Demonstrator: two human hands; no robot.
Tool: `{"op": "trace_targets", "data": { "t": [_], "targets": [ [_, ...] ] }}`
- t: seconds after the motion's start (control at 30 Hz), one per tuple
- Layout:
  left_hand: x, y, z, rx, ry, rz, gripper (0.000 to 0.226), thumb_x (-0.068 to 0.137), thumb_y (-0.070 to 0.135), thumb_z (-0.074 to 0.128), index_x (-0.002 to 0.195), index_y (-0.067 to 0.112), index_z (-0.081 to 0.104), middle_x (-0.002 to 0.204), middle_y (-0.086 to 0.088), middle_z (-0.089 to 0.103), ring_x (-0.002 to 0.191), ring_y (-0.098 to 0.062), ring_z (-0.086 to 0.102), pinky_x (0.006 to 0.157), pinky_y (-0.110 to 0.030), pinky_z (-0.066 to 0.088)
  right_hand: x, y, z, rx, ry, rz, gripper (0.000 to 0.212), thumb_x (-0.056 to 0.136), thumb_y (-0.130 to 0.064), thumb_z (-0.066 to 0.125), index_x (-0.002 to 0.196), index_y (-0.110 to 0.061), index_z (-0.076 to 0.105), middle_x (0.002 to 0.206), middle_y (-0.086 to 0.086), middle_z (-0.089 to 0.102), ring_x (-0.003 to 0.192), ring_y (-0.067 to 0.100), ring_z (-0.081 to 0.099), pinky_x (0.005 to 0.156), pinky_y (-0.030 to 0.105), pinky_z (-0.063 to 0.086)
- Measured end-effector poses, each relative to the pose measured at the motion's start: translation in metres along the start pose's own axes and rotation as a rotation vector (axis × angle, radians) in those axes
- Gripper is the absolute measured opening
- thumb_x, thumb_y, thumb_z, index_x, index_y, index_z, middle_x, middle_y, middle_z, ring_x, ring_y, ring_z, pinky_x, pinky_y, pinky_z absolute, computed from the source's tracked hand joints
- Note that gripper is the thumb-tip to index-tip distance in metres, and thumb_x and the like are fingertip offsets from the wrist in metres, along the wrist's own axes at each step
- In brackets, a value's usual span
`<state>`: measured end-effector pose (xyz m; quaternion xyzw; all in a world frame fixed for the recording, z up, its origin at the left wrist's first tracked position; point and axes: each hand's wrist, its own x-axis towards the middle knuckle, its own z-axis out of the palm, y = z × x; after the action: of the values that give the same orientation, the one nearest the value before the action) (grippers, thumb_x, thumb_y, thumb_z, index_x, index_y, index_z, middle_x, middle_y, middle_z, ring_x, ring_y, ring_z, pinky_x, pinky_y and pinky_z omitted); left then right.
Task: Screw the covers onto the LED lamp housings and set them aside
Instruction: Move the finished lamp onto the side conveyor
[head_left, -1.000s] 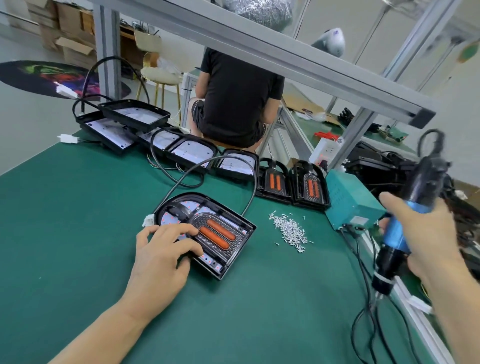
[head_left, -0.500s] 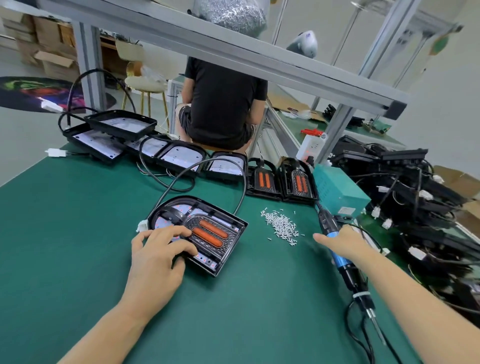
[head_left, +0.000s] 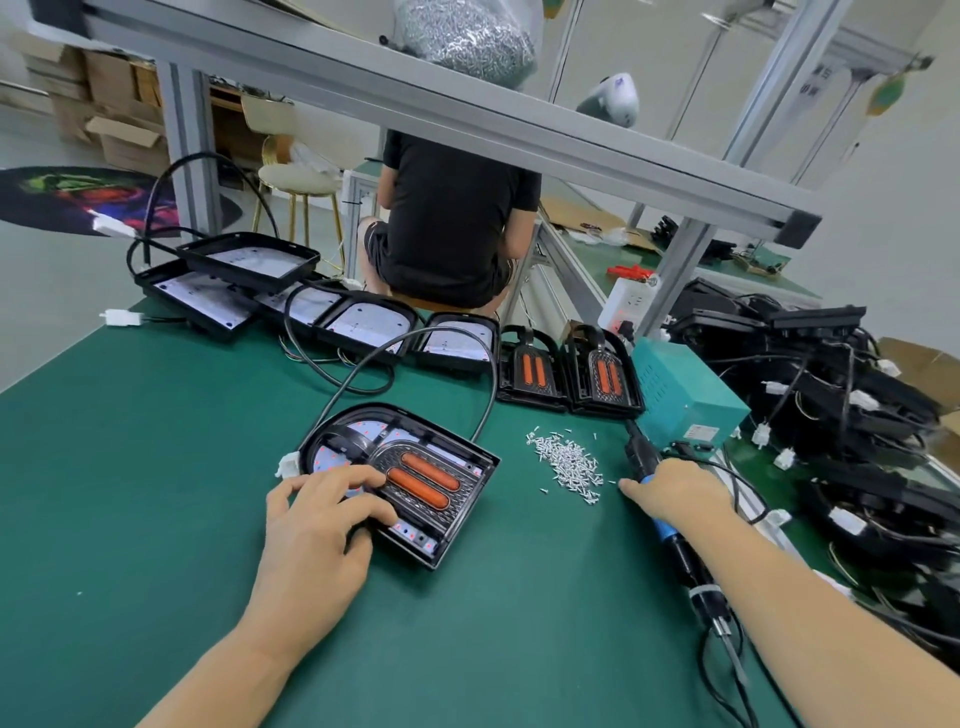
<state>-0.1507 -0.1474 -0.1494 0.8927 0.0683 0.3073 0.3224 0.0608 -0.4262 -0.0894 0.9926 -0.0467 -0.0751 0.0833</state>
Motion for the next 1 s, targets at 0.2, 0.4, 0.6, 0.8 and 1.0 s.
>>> {"op": "trace_targets", "data": {
  "t": [0.2, 0.4, 0.6, 0.8, 1.0],
  "targets": [
    [-0.001, 0.001, 0.001, 0.01, -0.008, -0.012, 0.044, 0.062, -0.021, 0.069, 0.072, 0.022, 0.07, 0.106, 0.01, 0.062, 0.098, -0.02, 0.058, 0.098, -0.029, 0.02, 0.0, 0.005, 0.0, -0.047, -0.041, 0.005, 0.064, 0.097, -0.065, 0.028, 0.114, -0.013, 0.061, 0.101, 0.005, 0.06, 0.094, 0.026, 0.057, 0.076, 0.032, 0.043],
    [-0.001, 0.002, 0.0, 0.005, 0.007, -0.019, 0.044, 0.063, -0.02, 0.067, 0.073, 0.022, 0.071, 0.107, 0.011, 0.062, 0.102, -0.016, 0.052, 0.097, -0.022, 0.02, 0.002, 0.004, 0.002, -0.059, -0.002, 0.032, 0.068, 0.093, -0.072, 0.026, 0.101, -0.013, 0.059, 0.091, 0.003, 0.06, 0.089, 0.025, 0.059, 0.075, 0.032, 0.047],
    [0.0, 0.0, 0.002, 0.009, 0.033, 0.012, 0.045, 0.061, -0.02, 0.068, 0.073, 0.023, 0.07, 0.106, 0.01, 0.063, 0.099, -0.008, 0.05, 0.096, -0.023, 0.023, -0.024, -0.041, -0.017, -0.034, 0.45, -0.308, 0.056, 0.096, -0.057, 0.041, 0.134, -0.016, 0.047, 0.13, 0.006, 0.053, 0.121, 0.025, 0.049, 0.097, 0.037, 0.04],
    [0.001, -0.001, 0.002, 0.004, 0.082, 0.046, 0.042, 0.062, -0.015, 0.064, 0.078, 0.023, 0.07, 0.106, 0.009, 0.063, 0.101, -0.005, 0.048, 0.097, -0.019, 0.022, -0.049, -0.118, -0.022, 1.054, -0.186, -0.349, 0.077, 0.09, -0.047, 0.062, 0.152, -0.022, 0.023, 0.142, 0.003, 0.048, 0.119, 0.021, 0.048, 0.096, 0.034, 0.035],
    [0.012, -0.005, -0.013, 0.009, 0.381, -0.356, 0.047, 0.083, 0.008, 0.066, 0.127, 0.018, 0.053, 0.134, 0.001, 0.051, 0.13, -0.019, 0.036, 0.105, -0.036, 0.017, -0.036, -0.148, -0.004, 1.428, -0.427, -0.213, 0.099, 0.081, -0.056, 0.069, 0.154, -0.031, 0.008, 0.156, 0.008, 0.031, 0.138, 0.03, 0.037, 0.115, 0.05, 0.029]
  ]
}}
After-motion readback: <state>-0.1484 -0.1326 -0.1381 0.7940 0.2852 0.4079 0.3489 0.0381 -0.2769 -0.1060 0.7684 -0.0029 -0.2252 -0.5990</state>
